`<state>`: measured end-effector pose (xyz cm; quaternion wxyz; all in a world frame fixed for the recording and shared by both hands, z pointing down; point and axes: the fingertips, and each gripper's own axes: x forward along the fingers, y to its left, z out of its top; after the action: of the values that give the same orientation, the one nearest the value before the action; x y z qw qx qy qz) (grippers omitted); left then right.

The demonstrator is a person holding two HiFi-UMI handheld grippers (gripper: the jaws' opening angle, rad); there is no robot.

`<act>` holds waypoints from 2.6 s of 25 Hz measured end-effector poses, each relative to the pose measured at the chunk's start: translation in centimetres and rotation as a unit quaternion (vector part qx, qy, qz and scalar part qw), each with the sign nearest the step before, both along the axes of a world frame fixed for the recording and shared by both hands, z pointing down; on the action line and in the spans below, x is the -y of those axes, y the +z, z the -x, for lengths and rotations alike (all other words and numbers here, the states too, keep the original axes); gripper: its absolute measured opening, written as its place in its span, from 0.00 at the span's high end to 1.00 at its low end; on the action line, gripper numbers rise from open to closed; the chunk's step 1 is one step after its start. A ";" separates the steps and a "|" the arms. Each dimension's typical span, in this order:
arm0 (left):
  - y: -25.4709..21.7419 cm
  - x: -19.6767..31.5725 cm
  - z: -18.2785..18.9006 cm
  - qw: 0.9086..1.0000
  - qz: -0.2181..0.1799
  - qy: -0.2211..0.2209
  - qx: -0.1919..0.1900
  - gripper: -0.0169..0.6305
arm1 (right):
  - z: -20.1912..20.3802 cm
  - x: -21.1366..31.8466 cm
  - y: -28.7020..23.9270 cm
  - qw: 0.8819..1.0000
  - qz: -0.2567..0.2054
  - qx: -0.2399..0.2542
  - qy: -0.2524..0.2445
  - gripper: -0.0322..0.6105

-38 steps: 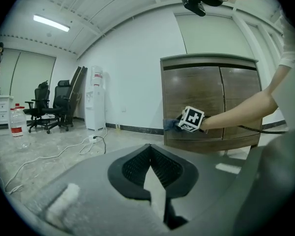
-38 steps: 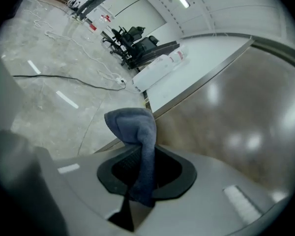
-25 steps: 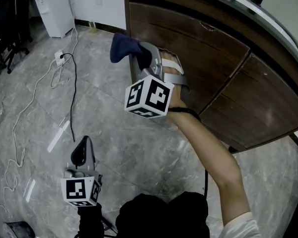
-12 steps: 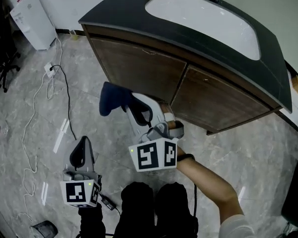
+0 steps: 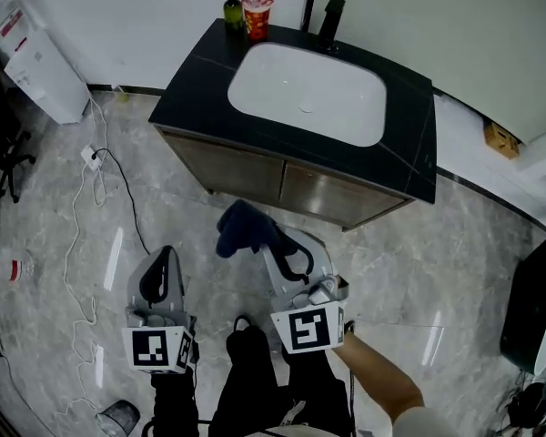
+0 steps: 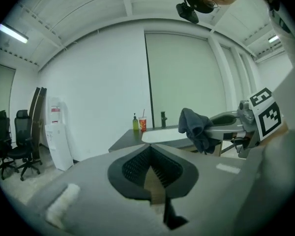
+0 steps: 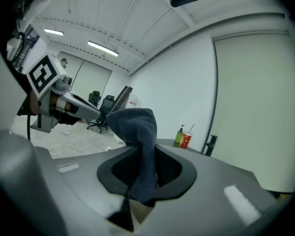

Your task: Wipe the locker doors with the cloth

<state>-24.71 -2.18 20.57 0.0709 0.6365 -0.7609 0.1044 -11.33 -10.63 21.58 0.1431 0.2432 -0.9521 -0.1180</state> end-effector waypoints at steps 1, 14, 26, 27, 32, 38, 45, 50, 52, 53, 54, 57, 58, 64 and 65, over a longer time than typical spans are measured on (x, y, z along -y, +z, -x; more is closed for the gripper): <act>-1.8 0.3 -0.5 1.000 -0.002 0.009 0.000 0.97 | -0.9 0.2 -1.8 1.000 -0.001 0.004 0.013 0.84; -21.3 3.0 -6.0 0.986 -0.043 0.163 -0.005 0.97 | -10.4 -2.4 -20.1 0.982 0.007 0.049 0.183 0.84; -29.4 -3.9 -11.5 0.977 -0.071 0.200 -0.010 0.97 | -20.6 -11.1 -29.6 0.953 -0.003 0.118 0.281 0.84; -29.8 -4.7 -12.0 0.977 -0.072 0.199 -0.009 0.97 | -21.5 -11.8 -29.9 0.951 -0.004 0.119 0.285 0.84; -31.0 -8.9 -14.4 0.978 -0.074 0.193 -0.007 0.97 | -24.7 -16.0 -31.5 0.950 -0.016 0.121 0.289 0.85; -32.2 -12.1 -16.4 0.978 -0.074 0.196 -0.010 0.97 | -26.6 -19.0 -33.4 0.946 -0.009 0.137 0.295 0.85; -33.8 -14.6 -17.1 0.972 -0.095 0.215 -0.009 0.97 | -25.4 -21.8 -36.5 0.938 -0.020 0.177 0.297 0.85; -34.4 -15.6 -16.9 0.969 -0.109 0.221 -0.003 0.97 | -23.9 -23.0 -37.3 0.936 -0.018 0.189 0.298 0.85; -34.7 -15.9 -16.8 0.969 -0.112 0.220 -0.003 0.97 | -24.0 -23.2 -37.1 0.936 -0.020 0.187 0.299 0.85; -34.7 -16.0 -16.8 0.969 -0.113 0.220 -0.003 0.97 | -24.2 -23.3 -36.9 0.935 -0.023 0.185 0.300 0.85; -34.7 -16.1 -16.8 0.969 -0.113 0.219 -0.004 0.97 | -24.3 -23.4 -36.6 0.935 -0.025 0.184 0.302 0.85; -34.7 -16.5 -16.6 0.970 -0.113 0.216 -0.007 0.97 | -24.4 -23.5 -36.2 0.936 -0.022 0.179 0.304 0.85; -34.7 -16.5 -16.5 0.970 -0.113 0.214 -0.007 0.97 | -24.3 -23.5 -36.2 0.936 -0.021 0.178 0.303 0.85; -34.9 -16.7 -16.0 0.971 -0.114 0.209 -0.008 0.97 | -23.5 -23.4 -36.3 0.938 -0.014 0.174 0.298 0.85; -34.8 -16.6 -15.9 0.971 -0.113 0.208 -0.008 0.97 | -23.5 -23.3 -36.3 0.938 -0.013 0.174 0.298 0.85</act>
<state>-8.78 14.43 -14.24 -0.0187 0.7857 -0.6178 0.0245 12.14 12.66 -14.68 0.0008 0.5345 -0.8443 -0.0376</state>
